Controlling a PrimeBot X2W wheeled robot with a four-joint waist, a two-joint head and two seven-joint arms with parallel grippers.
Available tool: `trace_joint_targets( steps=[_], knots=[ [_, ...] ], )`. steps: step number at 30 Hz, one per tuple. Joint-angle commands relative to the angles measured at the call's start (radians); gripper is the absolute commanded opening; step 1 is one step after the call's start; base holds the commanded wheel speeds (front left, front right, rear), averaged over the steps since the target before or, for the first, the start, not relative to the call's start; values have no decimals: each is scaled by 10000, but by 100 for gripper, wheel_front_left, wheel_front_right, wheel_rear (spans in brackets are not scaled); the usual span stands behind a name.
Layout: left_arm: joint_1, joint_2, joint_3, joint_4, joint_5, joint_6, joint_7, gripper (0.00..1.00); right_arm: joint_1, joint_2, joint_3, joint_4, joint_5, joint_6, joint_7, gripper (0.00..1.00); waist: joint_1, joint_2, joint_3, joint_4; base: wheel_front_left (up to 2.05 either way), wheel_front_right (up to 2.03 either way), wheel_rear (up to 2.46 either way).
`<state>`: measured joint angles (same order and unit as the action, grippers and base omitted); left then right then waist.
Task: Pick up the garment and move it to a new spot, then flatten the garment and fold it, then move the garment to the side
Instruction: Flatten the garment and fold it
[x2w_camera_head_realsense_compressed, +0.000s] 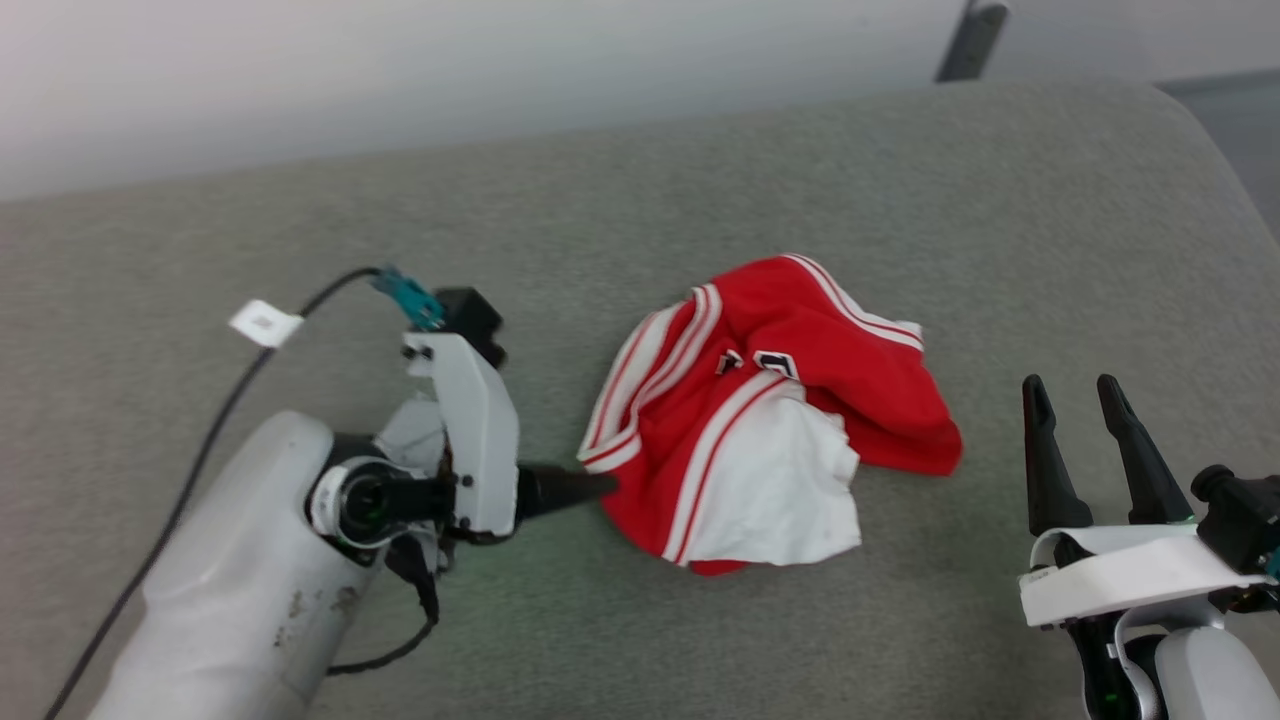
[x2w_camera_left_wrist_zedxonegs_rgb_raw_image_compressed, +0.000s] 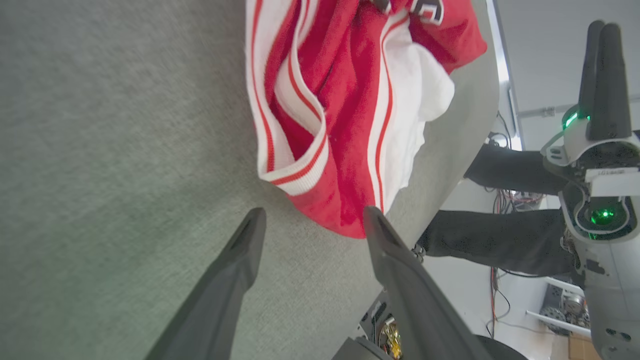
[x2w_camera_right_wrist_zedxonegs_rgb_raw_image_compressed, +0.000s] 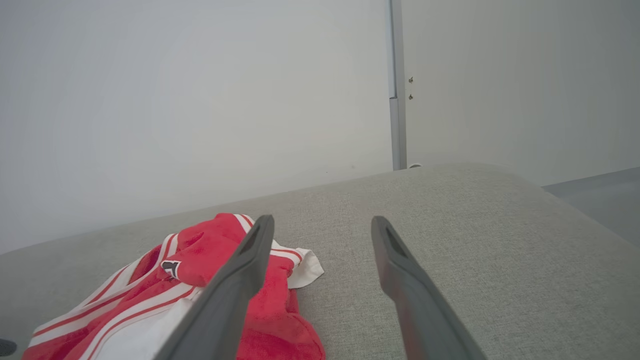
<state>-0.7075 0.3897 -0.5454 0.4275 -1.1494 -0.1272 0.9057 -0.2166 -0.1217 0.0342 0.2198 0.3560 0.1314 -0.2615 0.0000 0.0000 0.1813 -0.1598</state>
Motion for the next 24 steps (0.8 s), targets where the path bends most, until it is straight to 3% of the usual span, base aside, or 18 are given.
trace_joint_targets(
  steps=[1, 5, 10, 11, 13, 18, 24],
  knots=[
    [-95, -18, -43, 93, -145, 37, 260, 100, -180, 53, 1, -28, -46, -14, -48, 100, 0, 0, 594, -684, 0, 0, 0],
    [-235, 129, -397, 245, -52, 115, 1007, 100, -237, 227, 5, -80, -8, -14, -48, 100, 0, 0, 808, -1045, 0, 0, 0],
    [-236, 89, -205, 300, -372, 143, 1078, 97, -323, 360, 3, -110, 23, -14, -48, 100, 0, 0, 1004, -1340, 0, 0, 0],
    [-281, 152, -182, 300, -324, 146, 1012, 53, -331, 389, 20, -113, 11, -14, -48, 100, 0, 0, 1032, -1394, 0, 0, 0],
    [-363, 344, -300, 293, -27, 119, 951, 0, -356, 430, 20, -114, 6, -14, -48, 100, 0, 0, 1076, -1493, 0, 0, 0],
    [-1086, 1535, -1052, 196, 1818, 21, 367, 0, -433, 532, 54, -142, 73, -14, -48, 100, 0, 0, 1229, -1762, 0, 0, 0],
    [-3031, 2486, -2168, 523, 4495, -42, -1667, 0, -492, 629, 185, -122, 202, -14, -50, 100, 0, 0, 1472, -2066, 0, 0, 0]
  ],
)
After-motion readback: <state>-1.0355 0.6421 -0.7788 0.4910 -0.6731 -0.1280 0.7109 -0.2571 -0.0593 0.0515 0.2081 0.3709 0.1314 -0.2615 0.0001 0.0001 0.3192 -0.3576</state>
